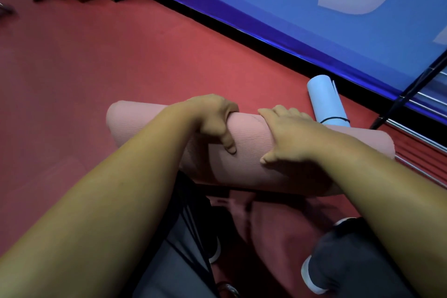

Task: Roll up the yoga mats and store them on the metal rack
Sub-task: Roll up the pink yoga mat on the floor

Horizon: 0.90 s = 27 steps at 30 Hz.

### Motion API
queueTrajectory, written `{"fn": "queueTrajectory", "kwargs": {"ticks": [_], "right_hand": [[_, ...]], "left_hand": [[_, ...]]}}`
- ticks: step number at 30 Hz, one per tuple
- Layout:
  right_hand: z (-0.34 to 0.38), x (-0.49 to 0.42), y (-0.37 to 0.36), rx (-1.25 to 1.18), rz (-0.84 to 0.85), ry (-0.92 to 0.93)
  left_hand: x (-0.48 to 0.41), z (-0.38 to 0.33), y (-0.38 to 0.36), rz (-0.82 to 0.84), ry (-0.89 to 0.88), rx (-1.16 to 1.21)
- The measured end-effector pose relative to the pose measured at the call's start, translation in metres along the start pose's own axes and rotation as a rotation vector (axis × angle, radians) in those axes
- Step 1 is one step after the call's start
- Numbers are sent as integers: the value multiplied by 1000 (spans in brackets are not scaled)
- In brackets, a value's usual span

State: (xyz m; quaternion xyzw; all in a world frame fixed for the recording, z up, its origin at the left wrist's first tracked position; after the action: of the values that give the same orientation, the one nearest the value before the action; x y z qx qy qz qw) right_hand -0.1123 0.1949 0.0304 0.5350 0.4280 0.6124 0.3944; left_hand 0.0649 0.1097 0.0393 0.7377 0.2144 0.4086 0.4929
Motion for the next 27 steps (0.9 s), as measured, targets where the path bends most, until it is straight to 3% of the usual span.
{"fn": "queueTrajectory", "kwargs": {"ticks": [7,15,23,27], "right_hand": [[12,0,-8,113,-200,37],[10,-7,7,25,-151,40],[-14,-18,5,-311,75,-25],[-19,-21,6,-376,118,-24]], "left_hand": [[11,14,6,59,55,150],[19,10,0,68,81,187],[28,-14,-6,-100,31,-192],[32,-27,-17,-74,10,-337]]}}
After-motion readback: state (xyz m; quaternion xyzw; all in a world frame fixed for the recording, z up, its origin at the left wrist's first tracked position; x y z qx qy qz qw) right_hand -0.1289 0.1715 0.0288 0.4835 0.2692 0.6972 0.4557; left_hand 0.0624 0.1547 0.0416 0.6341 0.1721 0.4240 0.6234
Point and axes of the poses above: each hand's wrist, its own x-axis away from the middle knuckle, its own y-axis out of the back of the hand, z = x × y, the point moved 4 cm from there along -x, towards the middle knuckle, and after that the axes turned 4 degrees about -y, right-handed, at the moved point
